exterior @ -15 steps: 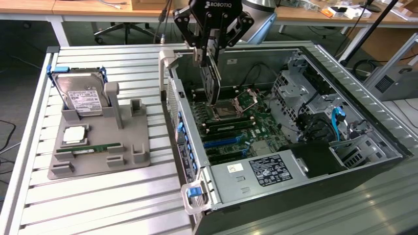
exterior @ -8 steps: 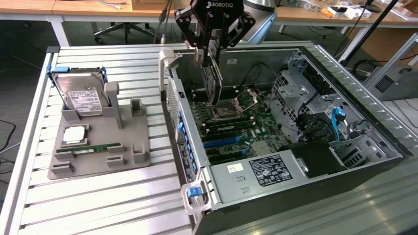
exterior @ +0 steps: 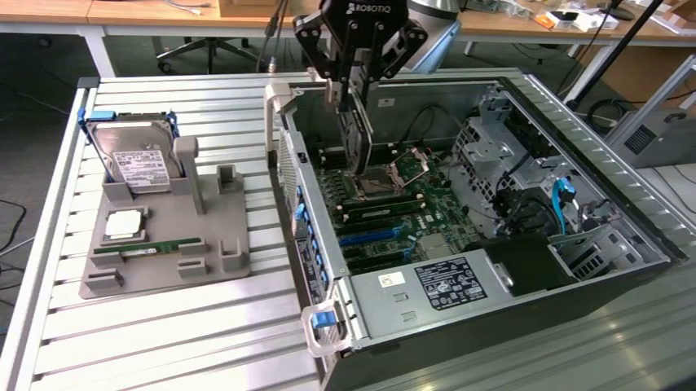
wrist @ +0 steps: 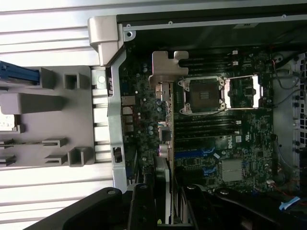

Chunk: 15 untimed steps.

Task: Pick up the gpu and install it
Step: 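Pick up the gpu and move the gpu toward the slot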

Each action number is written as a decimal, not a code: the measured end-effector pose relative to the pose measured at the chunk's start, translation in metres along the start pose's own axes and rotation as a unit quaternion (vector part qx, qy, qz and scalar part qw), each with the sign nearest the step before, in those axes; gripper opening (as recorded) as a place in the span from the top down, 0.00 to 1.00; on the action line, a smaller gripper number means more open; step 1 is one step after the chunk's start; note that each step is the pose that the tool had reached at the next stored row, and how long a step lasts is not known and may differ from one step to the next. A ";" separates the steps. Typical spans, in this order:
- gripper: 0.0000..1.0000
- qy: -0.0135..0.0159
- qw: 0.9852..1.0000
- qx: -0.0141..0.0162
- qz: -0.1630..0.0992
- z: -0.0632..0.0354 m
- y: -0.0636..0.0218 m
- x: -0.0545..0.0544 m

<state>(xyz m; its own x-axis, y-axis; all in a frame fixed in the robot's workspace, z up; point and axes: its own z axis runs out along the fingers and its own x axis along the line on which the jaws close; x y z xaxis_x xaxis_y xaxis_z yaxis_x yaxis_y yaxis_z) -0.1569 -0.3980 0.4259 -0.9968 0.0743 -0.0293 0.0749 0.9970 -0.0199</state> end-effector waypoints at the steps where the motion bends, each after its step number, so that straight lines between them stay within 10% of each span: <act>1: 0.73 0.000 1.000 0.000 0.000 0.0000 0.0000 -0.001; 15: 0.73 0.000 1.000 0.003 0.000 0.0004 0.0004 -0.005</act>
<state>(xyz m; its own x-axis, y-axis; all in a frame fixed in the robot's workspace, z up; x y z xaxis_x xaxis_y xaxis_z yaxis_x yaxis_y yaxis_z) -0.1518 -0.3980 0.4257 -0.9968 0.0741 -0.0297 0.0749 0.9969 -0.0252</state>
